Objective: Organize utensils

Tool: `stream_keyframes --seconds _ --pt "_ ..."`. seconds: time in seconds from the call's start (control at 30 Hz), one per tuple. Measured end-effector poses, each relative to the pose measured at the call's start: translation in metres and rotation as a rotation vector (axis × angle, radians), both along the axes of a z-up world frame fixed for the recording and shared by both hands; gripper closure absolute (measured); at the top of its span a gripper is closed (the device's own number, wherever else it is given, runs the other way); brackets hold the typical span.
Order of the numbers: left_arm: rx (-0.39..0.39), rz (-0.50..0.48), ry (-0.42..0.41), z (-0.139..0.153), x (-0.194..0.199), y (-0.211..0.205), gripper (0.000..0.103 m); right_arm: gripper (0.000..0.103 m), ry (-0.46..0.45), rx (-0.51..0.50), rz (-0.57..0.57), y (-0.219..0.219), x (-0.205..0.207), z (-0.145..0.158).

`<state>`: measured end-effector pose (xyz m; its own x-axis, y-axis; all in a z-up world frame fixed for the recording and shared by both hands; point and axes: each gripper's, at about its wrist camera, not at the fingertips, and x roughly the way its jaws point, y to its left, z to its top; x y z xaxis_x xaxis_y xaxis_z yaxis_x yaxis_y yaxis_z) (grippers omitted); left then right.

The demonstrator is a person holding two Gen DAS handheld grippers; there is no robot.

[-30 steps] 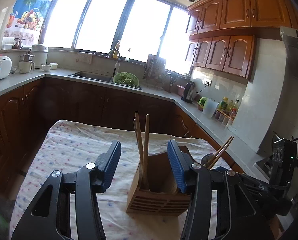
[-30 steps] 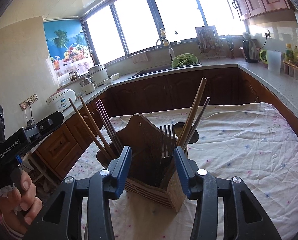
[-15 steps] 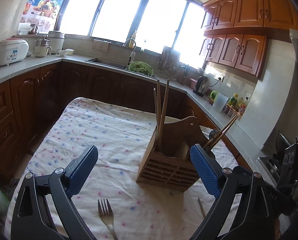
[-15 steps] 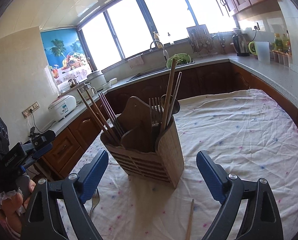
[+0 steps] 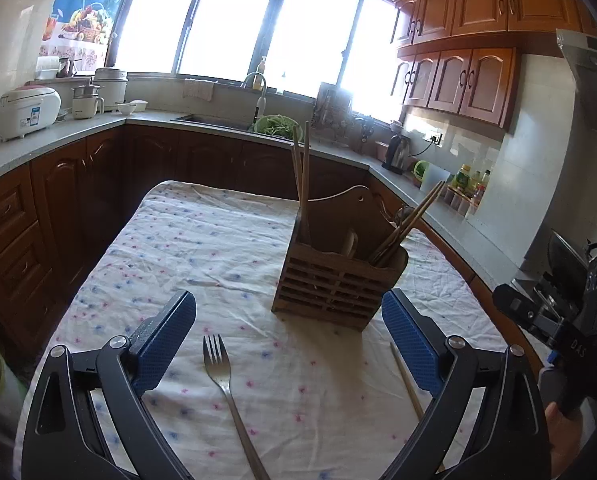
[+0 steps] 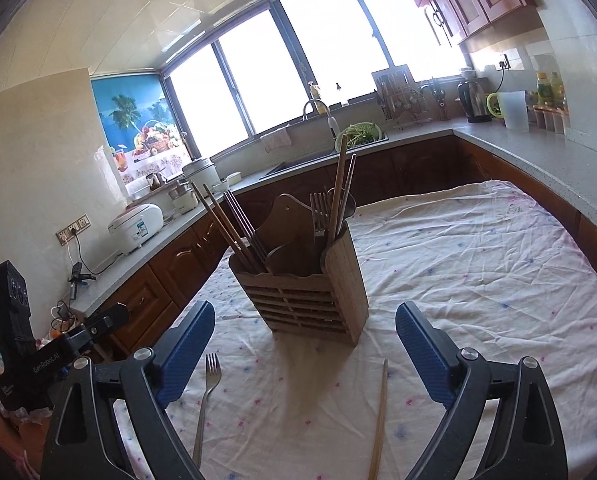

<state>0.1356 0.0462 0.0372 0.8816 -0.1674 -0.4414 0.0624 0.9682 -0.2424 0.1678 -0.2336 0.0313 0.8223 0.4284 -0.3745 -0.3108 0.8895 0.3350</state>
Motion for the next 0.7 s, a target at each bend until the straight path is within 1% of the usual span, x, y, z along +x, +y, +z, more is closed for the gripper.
stream_keyframes --seconds 0.1,0.17,0.27,0.33,0.4,0.5,0.6,0.7 --pt "0.036 -0.015 -0.017 0.008 -0.013 -0.007 0.005 0.008 -0.033 -0.006 0.004 -0.001 -0.015 0.013" --pt "0.058 -0.026 -0.037 0.019 -0.020 -0.012 0.004 0.007 -0.064 -0.017 0.009 -0.002 -0.025 0.026" --pt "0.081 -0.027 -0.099 0.039 -0.036 -0.014 0.000 0.000 -0.132 -0.044 0.014 -0.003 -0.042 0.051" --pt "0.105 -0.013 -0.144 0.048 -0.048 -0.016 0.000 0.000 -0.190 -0.063 0.009 -0.004 -0.057 0.066" --pt "0.135 0.016 -0.173 0.050 -0.060 -0.019 0.000 0.000 -0.236 -0.082 -0.002 -0.005 -0.071 0.074" --pt "0.138 0.026 -0.214 0.039 -0.077 -0.020 0.000 0.000 -0.286 -0.101 -0.024 -0.004 -0.089 0.070" --pt "0.154 0.043 -0.202 0.021 -0.084 -0.022 0.000 0.000 -0.305 -0.121 -0.046 -0.004 -0.099 0.052" --pt "0.167 0.065 -0.180 0.004 -0.088 -0.024 0.000 0.000 -0.287 -0.138 -0.064 -0.003 -0.102 0.030"
